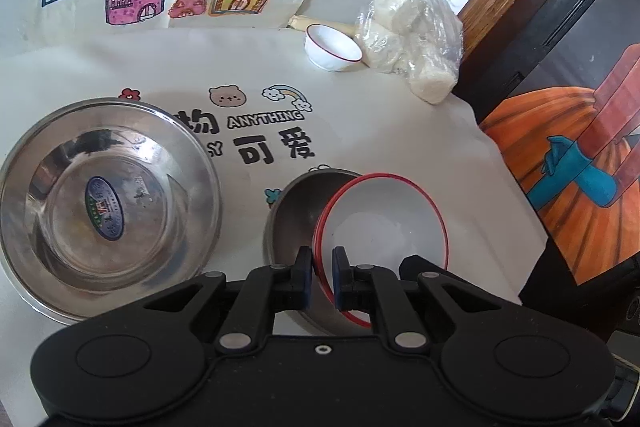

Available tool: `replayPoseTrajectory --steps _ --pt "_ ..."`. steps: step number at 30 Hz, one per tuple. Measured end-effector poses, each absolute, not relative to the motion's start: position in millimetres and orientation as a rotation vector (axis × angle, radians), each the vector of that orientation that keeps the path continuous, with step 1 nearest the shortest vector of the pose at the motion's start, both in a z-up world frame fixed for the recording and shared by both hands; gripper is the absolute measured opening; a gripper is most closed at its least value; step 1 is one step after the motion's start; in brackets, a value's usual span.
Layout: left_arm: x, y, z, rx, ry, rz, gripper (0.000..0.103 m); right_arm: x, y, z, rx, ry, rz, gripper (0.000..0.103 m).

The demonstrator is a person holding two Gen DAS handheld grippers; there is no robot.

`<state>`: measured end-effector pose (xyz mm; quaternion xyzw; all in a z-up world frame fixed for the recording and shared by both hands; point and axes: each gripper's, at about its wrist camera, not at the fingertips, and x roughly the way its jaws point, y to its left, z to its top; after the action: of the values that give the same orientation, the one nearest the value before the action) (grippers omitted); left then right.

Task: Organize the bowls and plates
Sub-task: 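Carry the white bowl with both grippers and lower it into the steel bowl, then open both grippers and release the white bowl inside the steel bowl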

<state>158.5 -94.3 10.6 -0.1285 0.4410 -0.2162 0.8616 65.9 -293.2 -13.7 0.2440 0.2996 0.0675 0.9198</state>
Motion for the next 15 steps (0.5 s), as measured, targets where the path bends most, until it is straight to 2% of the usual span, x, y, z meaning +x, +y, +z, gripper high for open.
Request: replayPoseTrajectory --steps 15 --pt "170.1 -99.5 4.0 -0.233 0.953 -0.452 0.013 78.9 -287.4 -18.3 0.472 0.681 0.141 0.024"
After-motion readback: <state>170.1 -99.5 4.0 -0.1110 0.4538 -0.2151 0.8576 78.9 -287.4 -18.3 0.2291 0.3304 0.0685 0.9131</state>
